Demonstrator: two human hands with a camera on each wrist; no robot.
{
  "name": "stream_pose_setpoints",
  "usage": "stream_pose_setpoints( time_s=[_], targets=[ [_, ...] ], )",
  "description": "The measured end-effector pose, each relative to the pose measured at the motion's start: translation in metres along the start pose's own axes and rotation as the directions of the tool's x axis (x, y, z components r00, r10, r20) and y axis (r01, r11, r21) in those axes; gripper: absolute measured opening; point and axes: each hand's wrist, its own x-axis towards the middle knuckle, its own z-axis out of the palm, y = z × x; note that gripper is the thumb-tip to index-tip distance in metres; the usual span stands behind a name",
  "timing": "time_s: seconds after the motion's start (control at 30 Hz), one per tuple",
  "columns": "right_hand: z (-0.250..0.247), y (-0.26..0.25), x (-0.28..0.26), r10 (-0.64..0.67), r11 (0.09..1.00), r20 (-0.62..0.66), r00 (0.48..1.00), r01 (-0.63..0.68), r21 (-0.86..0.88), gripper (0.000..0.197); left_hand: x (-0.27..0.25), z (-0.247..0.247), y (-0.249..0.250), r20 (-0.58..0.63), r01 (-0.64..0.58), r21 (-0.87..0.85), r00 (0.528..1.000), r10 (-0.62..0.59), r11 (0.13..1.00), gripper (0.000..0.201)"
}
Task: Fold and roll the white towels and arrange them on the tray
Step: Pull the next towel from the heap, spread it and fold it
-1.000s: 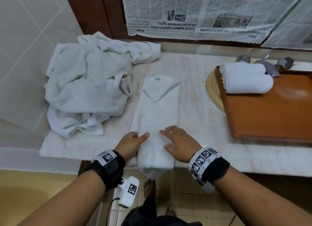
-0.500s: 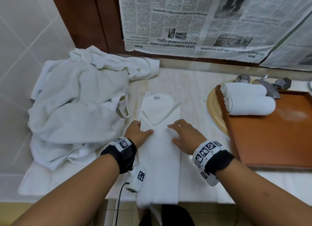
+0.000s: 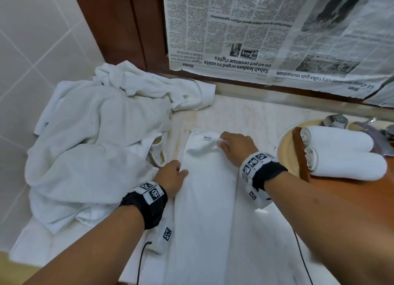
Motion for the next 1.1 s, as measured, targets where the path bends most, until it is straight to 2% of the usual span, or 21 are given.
stream_pose_setpoints(
  time_s=[0.07,0.23,0.37,0.5,0.6,0.73,0.9,0.97,1.03,1.1],
  targets=[
    [-0.001,0.004,0.016,0.115,0.984,0.015,0.993,-0.116,0.138,0.025,0.003,0.0,0.001,-0.033,0.029,-0.014,0.999,-0.029,0.999,0.035],
    [0.003,0.002,0.04,0.179,0.977,0.081,0.981,-0.187,0.106,0.026,0.009,0.003,0.007,-0.08,0.081,0.004,0.994,-0.081,0.997,0.028],
    [0.002,-0.001,0.048,0.153,0.984,0.057,0.987,-0.158,0.086,0.024,0.012,0.001,0.007,-0.07,0.076,0.043,0.995,-0.073,0.996,0.026],
    [0.005,-0.005,0.054,0.089,0.965,-0.018,0.996,-0.081,0.25,0.017,0.011,0.001,0.008,-0.082,0.066,0.047,0.995,-0.062,0.997,0.023],
    [0.013,-0.004,0.053,0.089,0.948,-0.034,0.995,-0.074,0.31,0.024,0.009,0.0,0.008,-0.087,0.043,0.022,0.995,-0.041,0.999,0.016],
    [0.017,-0.001,0.048,0.1,0.951,-0.047,0.994,-0.081,0.298,0.037,0.004,-0.001,0.008,-0.085,0.002,0.008,0.996,-0.001,1.0,0.012],
    [0.008,-0.017,0.034,0.069,0.992,-0.095,0.993,-0.057,0.115,0.055,0.004,-0.002,0.007,-0.079,0.004,0.013,0.997,-0.003,1.0,0.013],
    [0.0,-0.031,0.018,0.027,0.999,-0.051,0.998,-0.025,0.043,0.049,0.004,-0.002,0.009,-0.083,0.013,0.033,0.997,-0.01,0.999,0.013],
    [-0.002,-0.044,-0.005,-0.018,0.999,0.089,0.996,0.022,-0.046,0.048,0.004,-0.003,0.011,-0.079,0.02,0.05,0.997,-0.016,0.999,0.014],
    [0.005,-0.055,-0.032,0.014,0.995,0.253,0.967,0.012,-0.102,0.062,0.004,-0.003,0.008,-0.068,0.032,0.018,0.997,-0.031,0.999,0.016]
  ],
)
